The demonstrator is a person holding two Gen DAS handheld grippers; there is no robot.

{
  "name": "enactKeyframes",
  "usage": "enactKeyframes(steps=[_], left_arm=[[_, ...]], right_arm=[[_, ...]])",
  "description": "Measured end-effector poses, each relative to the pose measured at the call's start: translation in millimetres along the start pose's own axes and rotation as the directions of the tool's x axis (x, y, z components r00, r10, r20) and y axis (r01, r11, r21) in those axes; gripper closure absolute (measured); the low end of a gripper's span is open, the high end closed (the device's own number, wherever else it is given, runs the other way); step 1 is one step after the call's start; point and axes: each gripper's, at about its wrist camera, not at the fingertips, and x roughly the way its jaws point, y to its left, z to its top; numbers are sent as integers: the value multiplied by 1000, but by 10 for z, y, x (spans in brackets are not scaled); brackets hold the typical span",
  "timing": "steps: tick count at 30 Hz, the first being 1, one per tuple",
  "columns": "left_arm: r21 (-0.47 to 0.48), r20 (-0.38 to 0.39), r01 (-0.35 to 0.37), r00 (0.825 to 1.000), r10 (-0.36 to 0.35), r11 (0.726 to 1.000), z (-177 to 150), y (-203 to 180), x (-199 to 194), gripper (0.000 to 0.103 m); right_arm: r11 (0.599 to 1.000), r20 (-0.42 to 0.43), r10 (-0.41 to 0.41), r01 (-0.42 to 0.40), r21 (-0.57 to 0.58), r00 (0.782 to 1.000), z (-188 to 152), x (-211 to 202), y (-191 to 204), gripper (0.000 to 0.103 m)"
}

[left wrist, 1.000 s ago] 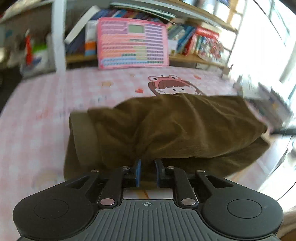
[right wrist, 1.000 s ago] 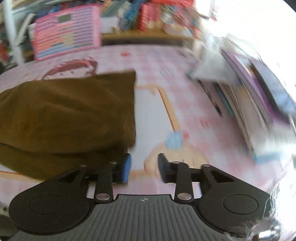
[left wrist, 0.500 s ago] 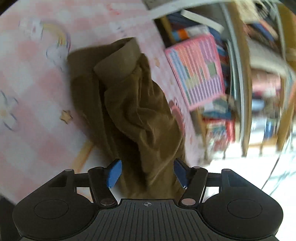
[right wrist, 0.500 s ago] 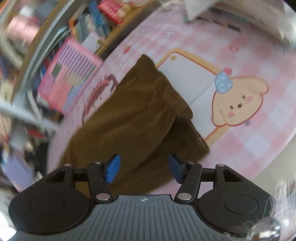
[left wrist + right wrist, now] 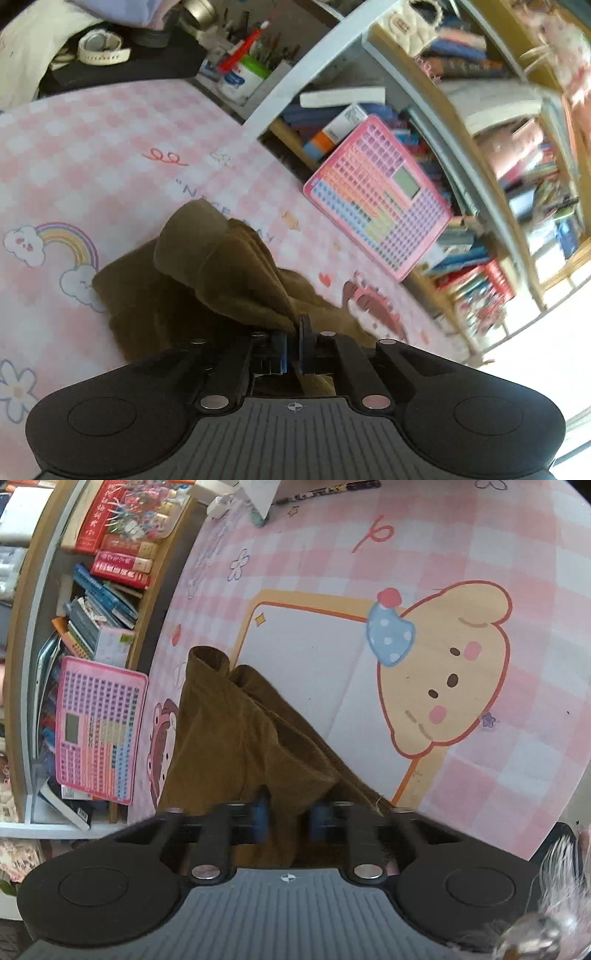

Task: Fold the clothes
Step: 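Lift the trousers with both grippers and fold them in half lengthwise, then lower the folded trousers onto the mat with both grippers and open them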

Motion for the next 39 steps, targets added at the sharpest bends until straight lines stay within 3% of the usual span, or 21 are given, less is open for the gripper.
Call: enactKeyframes(steps=[2,5,8,12,14,16,17,18,20,23,28,32,35,37,39], left_arm=[[-105,-27,10,1000,-13,994,31,134,98,96],[-261,-65,20,997,-38,965,77,334,245,99],[-119,4,94,996,-95,988,315,-16,144,101],[19,101,237,966,-238,971,475,-319,-297,100],[-3,61,218,974,-217,976,366,-143,-315,100],[-65,-40,107,993,-109,992,179,145,-114,100],[-108,-86,59,994,-68,992,77,307,-30,100],[-154,-130,13,991,-33,988,-26,472,48,100],[-196,-169,-44,986,10,980,-147,632,136,100],[-193,-166,-38,986,6,980,-138,627,161,99],[-181,-142,11,989,-37,983,-55,526,138,98],[-97,-37,157,986,-162,983,150,197,-101,99],[-43,-13,165,986,-166,985,219,76,-220,99],[-53,-57,109,992,-112,993,148,214,-156,99],[-85,-136,12,990,-24,996,5,439,-2,99]], right_arm=[[1000,13,7,-7,-7,1000,12,-18,53,97],[994,39,62,-58,-92,997,113,-95,357,98],[962,91,183,-159,-222,979,259,-318,862,98],[866,162,363,-269,-422,917,161,-960,1254,98],[865,149,310,-213,-455,939,9,-1061,1106,98],[903,106,147,-90,-420,983,-121,-825,780,98],[918,77,51,-17,-395,996,-179,-665,593,98],[928,50,-34,50,-369,998,-225,-513,414,98],[943,21,-126,126,-308,992,-252,-275,124,98],[950,33,-137,141,-280,990,-269,-208,22,98],[935,46,-125,133,-329,991,-260,-230,193,98],[908,121,32,22,-419,992,-203,-541,629,98],[859,190,165,-47,-509,968,-238,-888,852,98],[871,178,99,1,-491,979,-290,-838,713,98],[879,118,-56,105,-465,991,-347,-553,445,98]])
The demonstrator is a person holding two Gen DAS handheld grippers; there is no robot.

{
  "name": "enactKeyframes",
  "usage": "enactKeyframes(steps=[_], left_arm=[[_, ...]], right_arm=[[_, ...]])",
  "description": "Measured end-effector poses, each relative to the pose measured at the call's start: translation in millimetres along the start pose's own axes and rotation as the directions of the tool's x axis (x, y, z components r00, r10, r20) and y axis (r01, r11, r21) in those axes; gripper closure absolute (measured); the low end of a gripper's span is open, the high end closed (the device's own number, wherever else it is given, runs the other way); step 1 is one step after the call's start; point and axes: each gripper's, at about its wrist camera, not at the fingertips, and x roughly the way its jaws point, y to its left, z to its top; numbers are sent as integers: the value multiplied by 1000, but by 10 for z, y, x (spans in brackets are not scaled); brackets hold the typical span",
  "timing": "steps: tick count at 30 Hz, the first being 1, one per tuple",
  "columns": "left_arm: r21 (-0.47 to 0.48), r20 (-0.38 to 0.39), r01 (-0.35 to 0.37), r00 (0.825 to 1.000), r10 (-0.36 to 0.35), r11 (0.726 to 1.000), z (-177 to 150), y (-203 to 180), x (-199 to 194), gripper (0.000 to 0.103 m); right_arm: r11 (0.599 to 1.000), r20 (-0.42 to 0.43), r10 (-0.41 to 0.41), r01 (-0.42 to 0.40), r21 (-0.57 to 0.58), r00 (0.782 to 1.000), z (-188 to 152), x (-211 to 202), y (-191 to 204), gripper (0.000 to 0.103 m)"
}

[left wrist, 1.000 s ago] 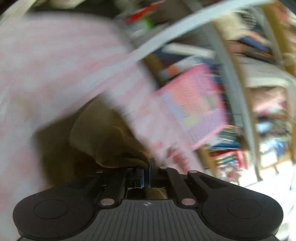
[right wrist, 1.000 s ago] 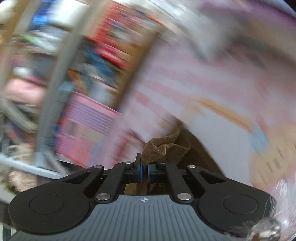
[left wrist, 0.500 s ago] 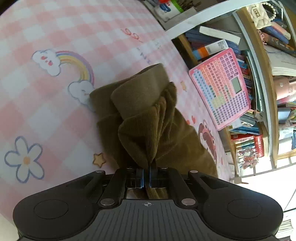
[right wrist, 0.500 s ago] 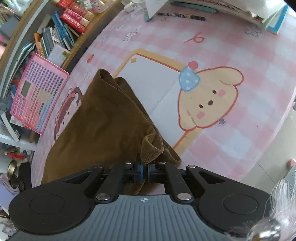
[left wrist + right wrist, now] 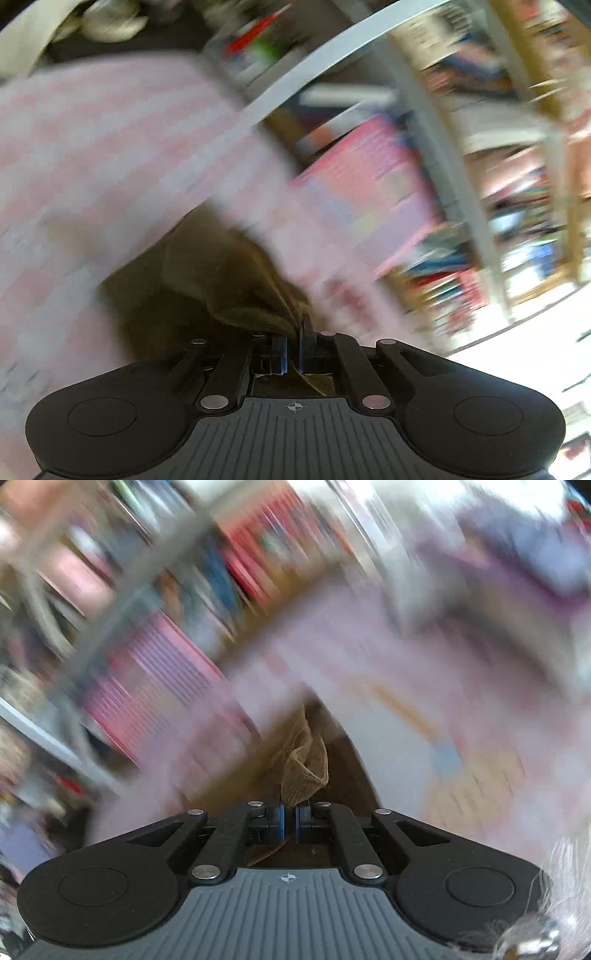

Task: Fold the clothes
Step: 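Lower the folded trousers onto the mat with both grippers and open them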

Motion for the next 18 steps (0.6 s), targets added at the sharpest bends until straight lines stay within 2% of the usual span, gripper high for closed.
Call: enactKeyframes(steps=[2,3,7,9,12,14,17,18], left_arm=[[-40,-46,-46,998,45,998,-116,182,102,98],[-50,-44,-48,998,46,998,-149,217,107,97],[-59,-24,-42,999,40,997,-195,251,79,90],[-58,-10,-40,999,40,997,-175,238,28,81],[-108,32,-13,999,17,994,-144,277,-55,63],[-141,54,2,998,6,990,-124,302,-93,63],[-159,72,0,997,12,987,-102,283,-91,69],[-175,85,-4,996,20,985,-107,270,-99,82]], right_arm=[[997,-64,-74,73,-11,995,-150,243,-133,98],[996,-71,-93,93,-11,993,-188,295,-171,98],[994,-76,-112,110,-30,991,-226,363,-186,97],[991,-71,-124,120,-54,990,-224,341,-157,96],[987,-49,-143,139,-74,988,-232,261,-115,87],[982,-17,-164,162,-97,986,-217,202,-60,81],[961,46,-208,213,-174,977,-209,142,31,79],[953,55,-221,228,-199,974,-214,160,50,79]])
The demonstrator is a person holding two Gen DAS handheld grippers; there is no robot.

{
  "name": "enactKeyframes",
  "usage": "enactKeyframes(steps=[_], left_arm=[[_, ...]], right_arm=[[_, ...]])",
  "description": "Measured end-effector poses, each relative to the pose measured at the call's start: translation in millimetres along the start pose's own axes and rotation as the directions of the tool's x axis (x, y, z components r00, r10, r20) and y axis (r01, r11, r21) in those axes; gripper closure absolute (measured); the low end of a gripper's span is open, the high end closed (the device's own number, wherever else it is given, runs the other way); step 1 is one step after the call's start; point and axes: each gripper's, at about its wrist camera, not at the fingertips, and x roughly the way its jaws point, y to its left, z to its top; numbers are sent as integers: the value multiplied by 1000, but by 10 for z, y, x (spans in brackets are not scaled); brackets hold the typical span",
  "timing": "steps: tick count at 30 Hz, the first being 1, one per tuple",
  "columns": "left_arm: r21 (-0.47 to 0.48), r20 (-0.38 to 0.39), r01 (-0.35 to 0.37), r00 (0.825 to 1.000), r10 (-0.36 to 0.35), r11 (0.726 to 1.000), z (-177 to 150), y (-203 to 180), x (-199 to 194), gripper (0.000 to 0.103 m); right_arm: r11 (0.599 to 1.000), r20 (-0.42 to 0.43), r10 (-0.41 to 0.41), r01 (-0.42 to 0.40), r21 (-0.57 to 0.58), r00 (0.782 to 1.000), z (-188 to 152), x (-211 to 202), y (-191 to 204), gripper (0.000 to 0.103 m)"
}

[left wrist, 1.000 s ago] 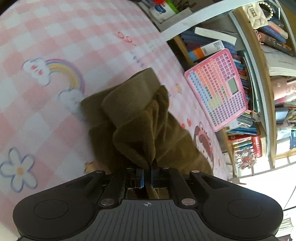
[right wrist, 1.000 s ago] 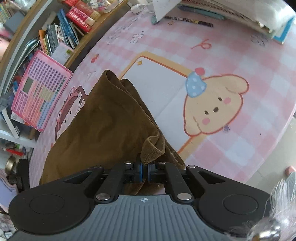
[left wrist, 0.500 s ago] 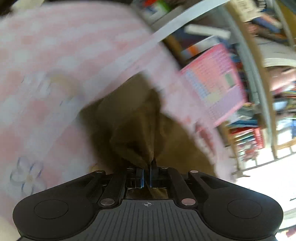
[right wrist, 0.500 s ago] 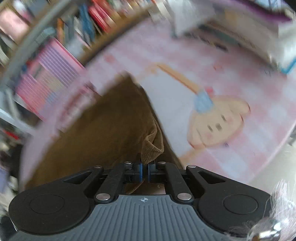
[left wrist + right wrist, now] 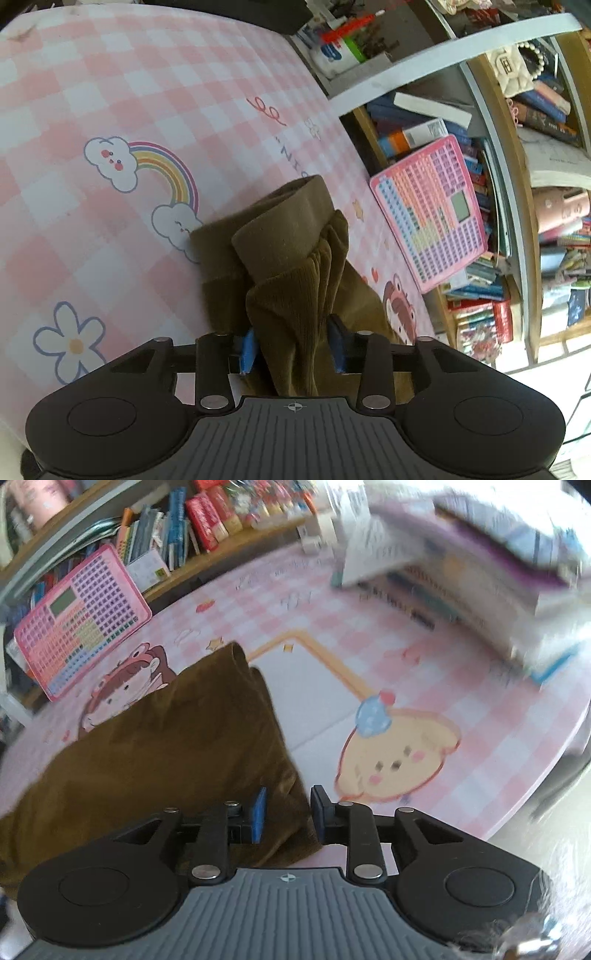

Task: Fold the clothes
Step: 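Lower the folded trousers onto the mat with both grippers and open them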

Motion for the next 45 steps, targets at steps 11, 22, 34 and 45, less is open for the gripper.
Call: enactKeyframes(steps=[11,22,34,45], left_arm=[[175,34,-94,995,89,980,-64,-254,-84,96],[-47,21,-69,997,70,997,6,318,-144,51],[-89,47,-43,998,48,995,117,98,145,93],[6,89,-75,993,74,997,173,473,-194,94]], right_arm=[[987,-22,-84,80,-140,996,-159,149,112,86],[982,83,-79,92,-164,993,-138,-83,376,85],[917,63,-79,97,-386,995,-349,253,882,84],[855,64,-13,44,-517,998,-456,519,1343,81]])
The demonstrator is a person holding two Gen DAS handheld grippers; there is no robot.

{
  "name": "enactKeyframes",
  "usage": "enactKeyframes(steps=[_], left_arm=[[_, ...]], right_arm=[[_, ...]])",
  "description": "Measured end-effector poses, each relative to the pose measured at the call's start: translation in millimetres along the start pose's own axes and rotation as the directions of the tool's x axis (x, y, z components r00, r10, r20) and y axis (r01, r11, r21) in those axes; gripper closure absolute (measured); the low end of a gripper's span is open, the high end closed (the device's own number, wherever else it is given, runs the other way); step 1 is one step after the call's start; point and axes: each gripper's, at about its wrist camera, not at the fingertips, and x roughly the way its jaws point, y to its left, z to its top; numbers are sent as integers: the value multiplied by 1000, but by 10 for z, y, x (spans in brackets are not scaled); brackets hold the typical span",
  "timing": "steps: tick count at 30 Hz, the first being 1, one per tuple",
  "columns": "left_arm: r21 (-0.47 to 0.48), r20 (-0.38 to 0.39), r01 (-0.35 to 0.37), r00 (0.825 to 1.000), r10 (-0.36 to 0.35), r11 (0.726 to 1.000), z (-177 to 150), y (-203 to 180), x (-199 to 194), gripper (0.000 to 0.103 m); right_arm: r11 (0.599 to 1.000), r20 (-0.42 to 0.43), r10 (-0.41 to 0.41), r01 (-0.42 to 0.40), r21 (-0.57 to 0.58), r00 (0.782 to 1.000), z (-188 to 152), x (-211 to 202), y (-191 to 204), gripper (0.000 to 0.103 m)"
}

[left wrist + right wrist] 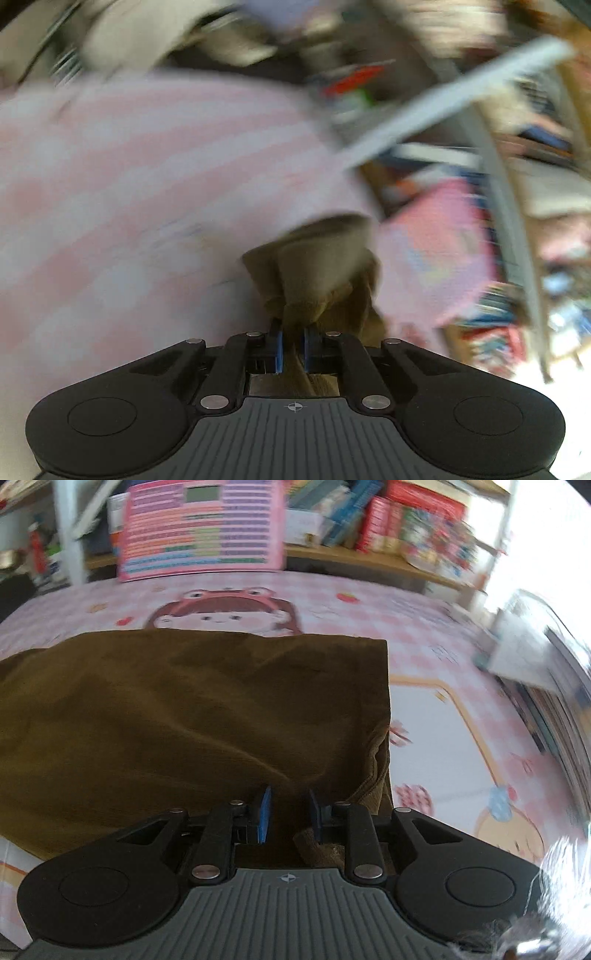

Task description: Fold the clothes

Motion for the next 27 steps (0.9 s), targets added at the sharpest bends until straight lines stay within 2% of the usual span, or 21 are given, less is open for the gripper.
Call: enactKeyframes(steps=[4,7,8,9,11,12,17,21,24,27], left_arm=[[45,-21,-7,1000,8,999,2,49,45,88],[40,-44,7,999,-6,999,38,76,65,75],[27,-41,11,999,-10,1000,38,94,48,67],[17,-29,10,1000,-10,1000,30,108,11,57],[7,3,-9,1000,9,1000,5,80,-79,46],[3,20,-28,999,28,1000,-5,75,-121,43],[-2,110,-80,991,80,997,-133,-44,-331,43],[26,156,-70,986,65,997,-363,-322,-413,43],[51,132,-76,989,69,996,-619,-607,-319,43],[136,77,-80,995,70,987,-941,-951,-152,43]], right_arm=[[1000,-19,-5,4,-21,1000,99,12,95,81],[999,-7,36,-36,15,999,198,-75,5,73],[998,6,46,-46,31,999,240,-111,-48,70],[997,20,54,-55,49,998,287,-145,-108,69],[993,46,65,-70,98,997,398,-182,-270,68],[990,57,71,-77,120,996,451,-188,-352,67],[981,89,100,-113,161,991,689,-67,-760,65],[964,89,195,-208,168,977,777,85,-1022,64],[940,71,301,-308,143,951,819,229,-1143,63],[913,43,382,-385,138,923,825,383,-1216,62]])
